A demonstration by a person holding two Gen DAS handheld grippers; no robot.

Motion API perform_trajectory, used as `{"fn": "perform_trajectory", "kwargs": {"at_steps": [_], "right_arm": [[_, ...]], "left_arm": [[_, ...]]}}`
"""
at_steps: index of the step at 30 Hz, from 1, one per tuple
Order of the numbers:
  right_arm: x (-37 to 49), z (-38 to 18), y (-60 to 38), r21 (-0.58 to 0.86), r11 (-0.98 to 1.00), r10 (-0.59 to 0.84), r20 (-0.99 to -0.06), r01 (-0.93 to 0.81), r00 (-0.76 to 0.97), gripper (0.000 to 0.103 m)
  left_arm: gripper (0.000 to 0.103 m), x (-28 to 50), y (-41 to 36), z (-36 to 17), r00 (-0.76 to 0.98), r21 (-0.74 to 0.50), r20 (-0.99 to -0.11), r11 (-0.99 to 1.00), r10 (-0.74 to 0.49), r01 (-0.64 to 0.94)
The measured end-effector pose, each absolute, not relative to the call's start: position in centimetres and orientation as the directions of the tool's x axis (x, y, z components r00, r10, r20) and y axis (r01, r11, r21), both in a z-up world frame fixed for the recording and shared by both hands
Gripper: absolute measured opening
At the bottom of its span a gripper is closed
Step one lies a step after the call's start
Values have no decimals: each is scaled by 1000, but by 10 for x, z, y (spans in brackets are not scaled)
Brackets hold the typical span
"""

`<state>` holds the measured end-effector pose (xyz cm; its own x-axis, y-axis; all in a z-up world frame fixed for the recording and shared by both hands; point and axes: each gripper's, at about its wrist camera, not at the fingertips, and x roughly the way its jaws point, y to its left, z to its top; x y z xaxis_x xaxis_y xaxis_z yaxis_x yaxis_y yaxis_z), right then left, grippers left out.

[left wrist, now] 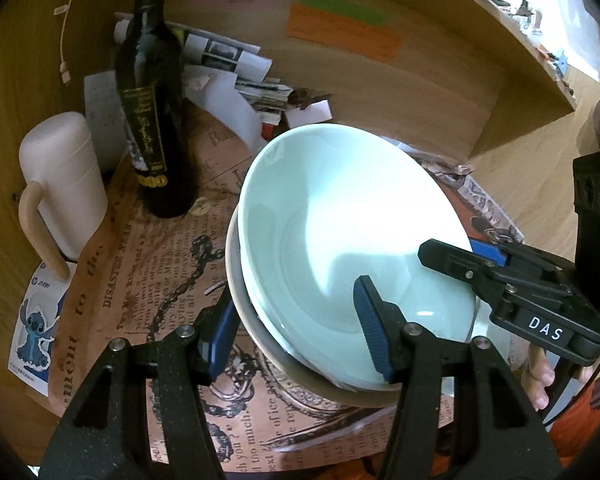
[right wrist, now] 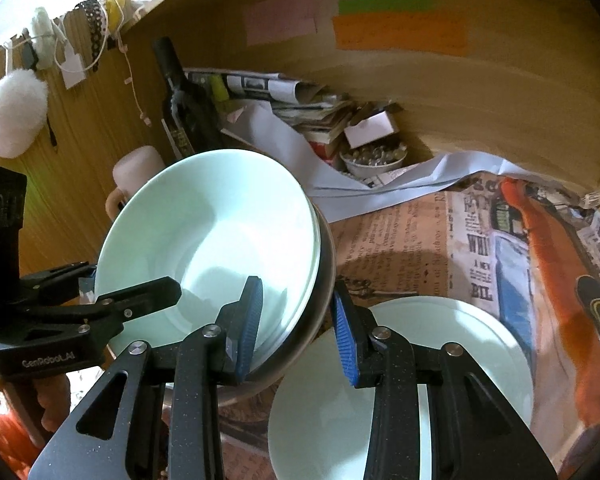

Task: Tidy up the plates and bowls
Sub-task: 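Carry the bowl stack with both grippers over the mint green plate stack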

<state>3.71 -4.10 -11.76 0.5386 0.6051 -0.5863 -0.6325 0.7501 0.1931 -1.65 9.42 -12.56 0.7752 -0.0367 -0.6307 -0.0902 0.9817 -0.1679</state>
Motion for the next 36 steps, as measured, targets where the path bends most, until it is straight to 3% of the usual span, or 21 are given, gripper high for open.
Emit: {"fn": "perform_trajectory", "kwargs": {"at_steps": [14,36], "right_arm": [[31,-108,-81,195,783,584,-556,-590,592,32],[22,-114,-144,198,834,527,-562,-515,637,32]], "left_arm": [[57,-14,65,-108,798,-159,-597,987,-81,-19],[57,-1,6,-115,774,-135,-616,987,-149,82]]}}
